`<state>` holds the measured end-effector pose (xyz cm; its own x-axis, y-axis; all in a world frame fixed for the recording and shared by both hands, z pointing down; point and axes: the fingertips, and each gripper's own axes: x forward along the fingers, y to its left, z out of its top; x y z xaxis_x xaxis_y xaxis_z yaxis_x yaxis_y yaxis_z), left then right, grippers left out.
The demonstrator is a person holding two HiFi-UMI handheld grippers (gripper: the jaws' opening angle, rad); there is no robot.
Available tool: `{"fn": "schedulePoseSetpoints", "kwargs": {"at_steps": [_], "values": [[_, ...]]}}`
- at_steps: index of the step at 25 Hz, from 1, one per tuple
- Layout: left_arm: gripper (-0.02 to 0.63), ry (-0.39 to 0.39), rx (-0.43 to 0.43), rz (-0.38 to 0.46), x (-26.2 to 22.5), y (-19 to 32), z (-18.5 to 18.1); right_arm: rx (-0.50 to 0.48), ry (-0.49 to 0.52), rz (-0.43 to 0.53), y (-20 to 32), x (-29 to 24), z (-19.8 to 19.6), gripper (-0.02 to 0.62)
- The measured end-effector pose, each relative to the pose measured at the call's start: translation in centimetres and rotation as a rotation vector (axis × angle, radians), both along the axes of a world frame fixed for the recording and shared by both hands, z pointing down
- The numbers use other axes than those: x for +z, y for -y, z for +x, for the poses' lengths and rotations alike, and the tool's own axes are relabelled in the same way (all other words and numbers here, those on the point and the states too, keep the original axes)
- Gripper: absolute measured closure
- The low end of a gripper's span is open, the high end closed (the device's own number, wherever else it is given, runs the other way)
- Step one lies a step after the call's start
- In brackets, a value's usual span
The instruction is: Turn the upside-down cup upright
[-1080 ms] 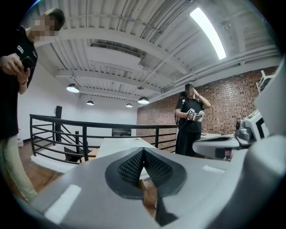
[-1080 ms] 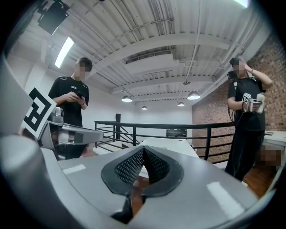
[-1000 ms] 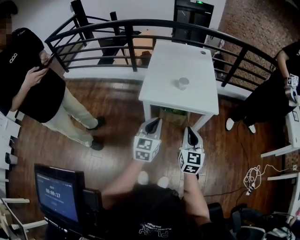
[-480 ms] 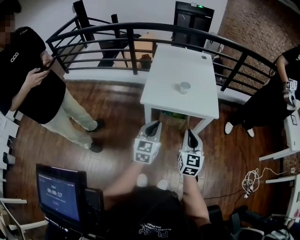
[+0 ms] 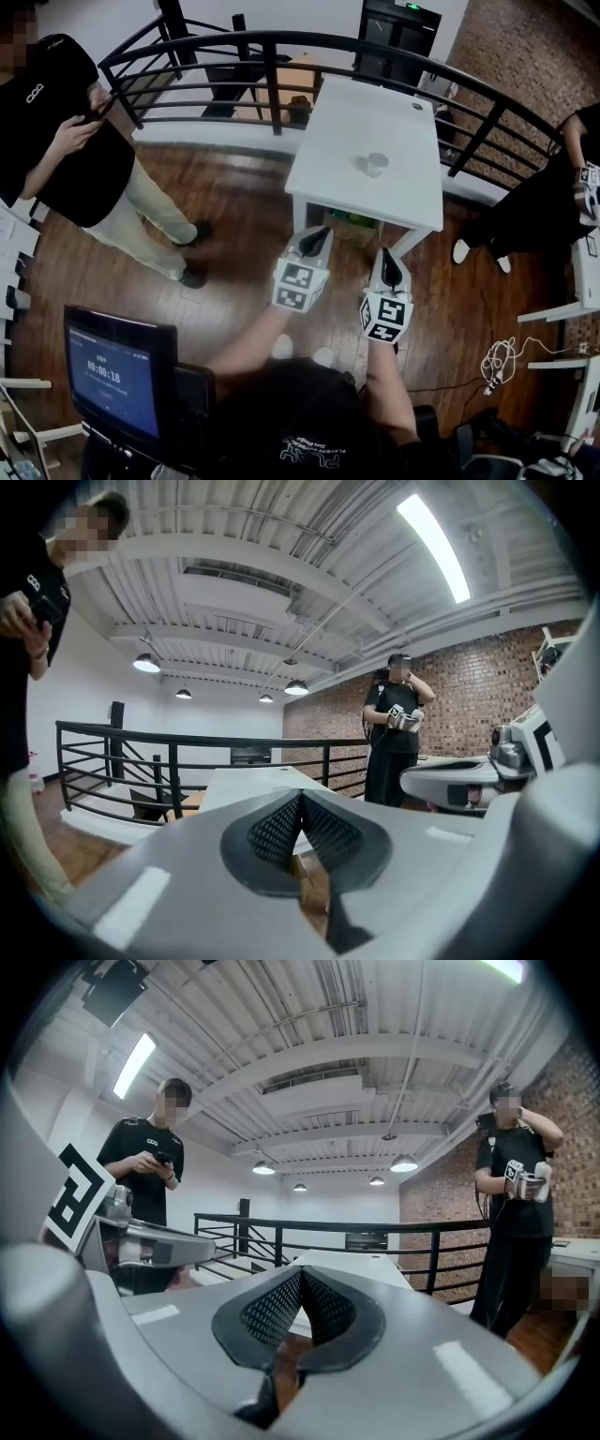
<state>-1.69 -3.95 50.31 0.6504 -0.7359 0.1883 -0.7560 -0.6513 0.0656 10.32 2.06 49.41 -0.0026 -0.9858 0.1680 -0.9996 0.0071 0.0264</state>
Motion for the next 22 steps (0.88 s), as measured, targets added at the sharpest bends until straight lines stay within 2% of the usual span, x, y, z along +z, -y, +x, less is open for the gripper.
{"fn": "schedulePoseSetpoints", "kwargs": {"at_steps": [22], "values": [[0.604,0.012,0.001,0.002,-0.72,0.57,0.31,-0.020,-0.007,-0.002,0.83,-0.21,-0.90,0.583]]}}
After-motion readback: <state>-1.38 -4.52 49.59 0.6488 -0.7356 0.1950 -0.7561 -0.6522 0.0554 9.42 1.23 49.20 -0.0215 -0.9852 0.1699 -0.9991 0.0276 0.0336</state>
